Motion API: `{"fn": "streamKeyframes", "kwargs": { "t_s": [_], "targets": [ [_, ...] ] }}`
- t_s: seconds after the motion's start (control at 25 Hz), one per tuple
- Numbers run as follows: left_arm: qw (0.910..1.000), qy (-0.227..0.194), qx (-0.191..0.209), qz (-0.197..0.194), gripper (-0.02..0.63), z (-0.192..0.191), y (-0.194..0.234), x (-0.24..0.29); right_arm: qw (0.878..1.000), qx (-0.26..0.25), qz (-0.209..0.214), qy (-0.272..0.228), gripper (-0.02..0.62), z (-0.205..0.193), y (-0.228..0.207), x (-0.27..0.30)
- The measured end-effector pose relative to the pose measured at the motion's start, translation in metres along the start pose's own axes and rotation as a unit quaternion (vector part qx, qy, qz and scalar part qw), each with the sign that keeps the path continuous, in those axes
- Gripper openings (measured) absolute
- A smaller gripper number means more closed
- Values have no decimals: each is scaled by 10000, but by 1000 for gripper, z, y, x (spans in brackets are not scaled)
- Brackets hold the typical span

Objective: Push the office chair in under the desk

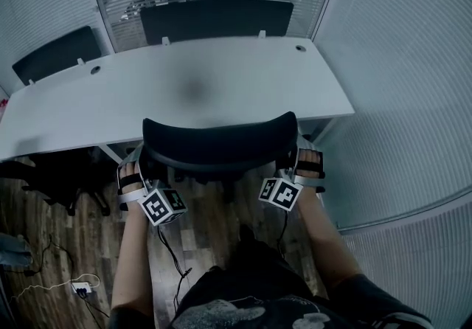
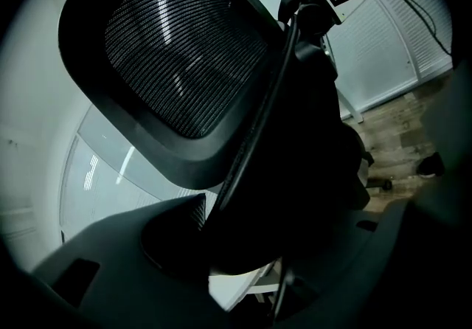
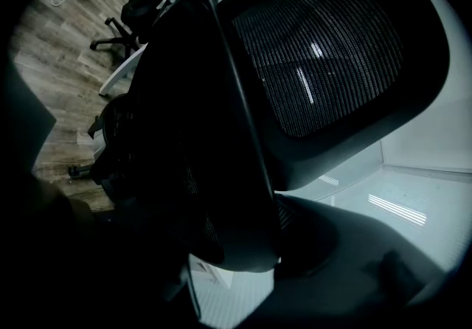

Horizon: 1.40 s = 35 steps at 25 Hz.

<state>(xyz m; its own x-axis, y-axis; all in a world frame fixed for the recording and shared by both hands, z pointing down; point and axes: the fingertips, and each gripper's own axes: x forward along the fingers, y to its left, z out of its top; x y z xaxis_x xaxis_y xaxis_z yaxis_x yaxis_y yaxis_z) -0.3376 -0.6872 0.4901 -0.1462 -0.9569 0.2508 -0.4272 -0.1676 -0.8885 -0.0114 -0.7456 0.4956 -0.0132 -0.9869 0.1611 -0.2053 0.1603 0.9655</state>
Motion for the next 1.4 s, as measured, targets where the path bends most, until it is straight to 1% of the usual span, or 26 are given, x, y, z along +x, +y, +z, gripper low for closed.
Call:
{"fn": "streamKeyframes", "kwargs": {
  "t_s": [0.12, 0.2, 0.4, 0.56, 0.68, 0.84, 0.96, 1.08, 1.2, 1.24, 1.28, 1.36, 1.4],
  "targets": [
    [9999, -79, -33, 116, 255, -2, -1, -1, 10000, -69, 26, -62, 280, 1, 1, -3],
    [9999, -33, -78, 137, 255, -3, 0, -1, 9999, -5, 72, -114, 280, 3, 1, -3],
    [9998, 142, -131, 8, 255, -3, -1, 1, 9996, 142, -41, -259, 281, 6, -4, -10],
    [9995, 208, -216, -57, 261, -5, 2, -6, 9994, 327, -43, -116, 281, 4, -8, -25],
    [9986, 235, -459, -95, 273, -9, 2, -19, 9985, 536, -42, -38, 281, 3, -9, -39],
    [9962, 273, -793, -214, 273, -17, -1, -43, 9942, 1070, -40, 35, 281, 4, -12, -61],
    [9931, 76, -1166, -132, 273, -15, 4, -69, 9891, 1469, -57, 13, 280, 9, -16, -83],
    [9868, -259, -1602, -9, 273, -9, 17, -96, 9799, 1993, 89, -70, 279, 18, -14, -105],
    [9758, -536, -2108, -247, 270, -8, 16, -121, 9644, 2632, 217, -129, 279, 27, -15, -127],
    [9723, -596, -2238, -333, 265, -9, 13, -129, 9563, 2906, 258, -166, 279, 31, -17, -136],
    [9696, -644, -2328, -386, 253, -10, 9, -136, 9458, 3225, 308, -221, 279, 36, -20, -144],
    [9678, -720, -2376, -410, 191, -12, 5, -150, 9239, 3790, 379, -357, 279, 48, -28, -159],
    [9679, -762, -2361, -398, 164, -12, 4, -156, 9170, 3947, 387, -416, 279, 54, -32, -166]
  ]
}}
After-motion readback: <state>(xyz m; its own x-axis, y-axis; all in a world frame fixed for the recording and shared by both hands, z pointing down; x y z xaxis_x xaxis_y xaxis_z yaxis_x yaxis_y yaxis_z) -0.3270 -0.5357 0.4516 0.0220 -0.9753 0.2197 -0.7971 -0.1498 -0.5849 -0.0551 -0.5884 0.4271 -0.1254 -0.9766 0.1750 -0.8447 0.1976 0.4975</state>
